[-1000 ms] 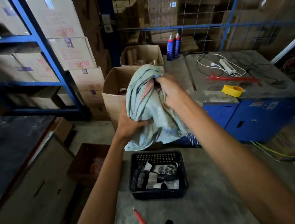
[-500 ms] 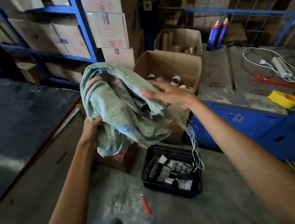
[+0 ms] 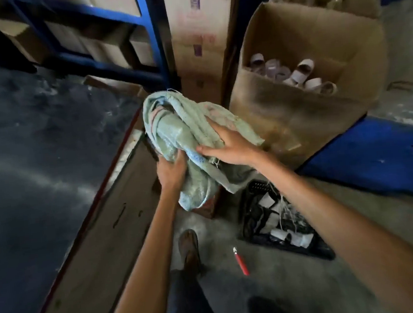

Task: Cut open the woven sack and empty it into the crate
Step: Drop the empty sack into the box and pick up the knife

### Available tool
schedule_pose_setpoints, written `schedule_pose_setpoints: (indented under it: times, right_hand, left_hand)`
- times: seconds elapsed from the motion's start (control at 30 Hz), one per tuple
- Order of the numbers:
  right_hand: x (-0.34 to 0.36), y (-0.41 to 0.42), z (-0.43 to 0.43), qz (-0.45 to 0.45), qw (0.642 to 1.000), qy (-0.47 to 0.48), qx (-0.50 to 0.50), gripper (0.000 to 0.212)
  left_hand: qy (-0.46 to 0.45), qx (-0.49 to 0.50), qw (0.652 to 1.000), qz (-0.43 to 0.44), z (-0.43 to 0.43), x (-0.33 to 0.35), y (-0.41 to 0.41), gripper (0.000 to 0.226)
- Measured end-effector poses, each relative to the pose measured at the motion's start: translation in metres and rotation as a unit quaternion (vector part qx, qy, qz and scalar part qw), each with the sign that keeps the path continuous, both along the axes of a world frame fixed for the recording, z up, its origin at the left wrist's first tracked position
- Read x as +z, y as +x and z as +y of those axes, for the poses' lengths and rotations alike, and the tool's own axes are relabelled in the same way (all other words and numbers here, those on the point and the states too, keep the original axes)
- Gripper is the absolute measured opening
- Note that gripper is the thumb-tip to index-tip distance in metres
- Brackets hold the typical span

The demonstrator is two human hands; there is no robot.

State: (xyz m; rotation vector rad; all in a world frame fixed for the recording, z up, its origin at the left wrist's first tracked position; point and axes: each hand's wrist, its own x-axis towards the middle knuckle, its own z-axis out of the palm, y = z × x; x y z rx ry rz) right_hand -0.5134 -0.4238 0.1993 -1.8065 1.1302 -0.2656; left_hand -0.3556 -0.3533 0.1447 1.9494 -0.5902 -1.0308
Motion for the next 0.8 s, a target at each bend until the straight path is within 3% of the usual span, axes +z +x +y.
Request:
schedule_pose_setpoints:
  times: [0.1,0.27,0.43,0.6,0.7,0.8]
  right_hand:
    - [-0.068,0.039,-0.020,0.035,0.999,-0.005,-0.025,0.093]
    - [-0.199,0.078,-0.051,0.104,0.994,-0.025,-0.020,0.096]
    - [-0.361,0.118,-0.061,0.158,0.986,-0.053,0.013,0.082]
    - [-0.503,0.133,-0.049,0.144,0.989,-0.007,-0.007,0.067]
    - [-0.558,0.135,-0.057,0.137,0.990,0.010,-0.030,0.067]
    - [-0.611,0.127,-0.068,0.159,0.986,0.053,-0.001,0.072]
  left_hand:
    - [0.052,-0.023,0.997,0.047,-0.023,-0.041,0.025,0.081]
    - [0.125,-0.022,0.987,0.095,-0.060,-0.164,0.065,0.084]
    - [0.243,0.023,0.957,0.155,-0.081,-0.323,0.084,0.044]
    - [0.231,0.040,0.958,0.164,-0.087,-0.488,0.101,0.048]
    - [0.163,0.085,0.973,0.142,-0.098,-0.503,0.092,0.071]
    - [0.156,0.033,0.974,0.163,-0.101,-0.523,0.089,0.080]
